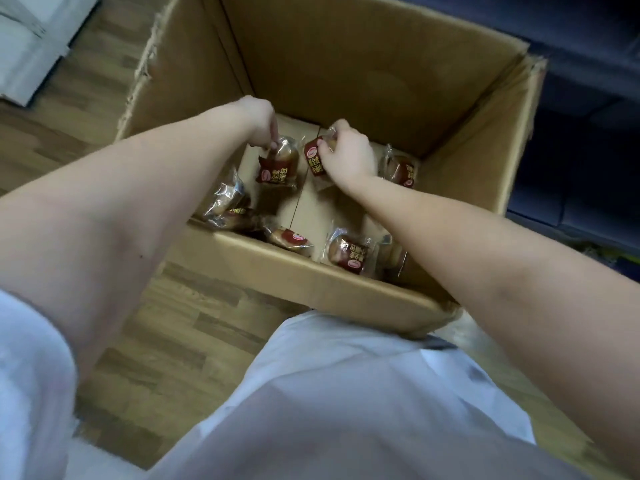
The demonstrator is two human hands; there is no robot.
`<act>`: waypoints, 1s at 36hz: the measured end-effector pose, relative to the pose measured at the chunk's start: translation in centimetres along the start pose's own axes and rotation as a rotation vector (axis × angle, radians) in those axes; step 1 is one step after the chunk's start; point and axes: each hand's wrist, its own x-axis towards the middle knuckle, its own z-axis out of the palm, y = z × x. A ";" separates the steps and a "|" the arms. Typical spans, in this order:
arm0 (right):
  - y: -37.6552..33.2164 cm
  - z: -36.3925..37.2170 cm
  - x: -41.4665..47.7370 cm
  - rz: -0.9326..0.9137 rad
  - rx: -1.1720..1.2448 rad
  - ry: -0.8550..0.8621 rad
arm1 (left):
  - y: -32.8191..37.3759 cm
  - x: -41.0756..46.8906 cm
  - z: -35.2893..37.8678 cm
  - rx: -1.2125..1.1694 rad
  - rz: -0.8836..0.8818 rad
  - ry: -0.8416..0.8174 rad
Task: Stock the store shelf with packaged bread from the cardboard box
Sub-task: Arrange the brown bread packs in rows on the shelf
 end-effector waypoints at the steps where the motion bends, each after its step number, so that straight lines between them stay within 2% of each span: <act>1: -0.2 -0.6 -0.1 -0.016 0.007 0.021 | 0.0 -0.3 -0.4 -0.009 0.003 0.028; 6: -1.1 -4.2 0.2 -0.061 0.060 0.132 | 0.3 -1.4 -2.9 -0.173 -0.015 0.169; 9: -1.9 -6.9 0.7 -0.082 0.096 0.218 | 0.3 -2.3 -4.5 -0.457 -0.055 0.240; 15: -3.1 -11.1 1.5 -0.111 0.163 0.328 | 1.0 -3.6 -6.4 -0.973 -0.021 0.342; 24: -3.9 -16.3 2.6 -0.161 0.199 0.439 | 2.4 -5.5 -9.7 -1.157 0.081 0.456; 30: -3.9 -19.3 2.4 -0.124 0.301 0.535 | 3.5 -6.3 -11.5 -1.311 0.110 0.521; 36: -2.1 -20.7 1.6 -0.045 0.385 0.586 | 5.8 -5.9 -11.7 -1.434 0.127 0.454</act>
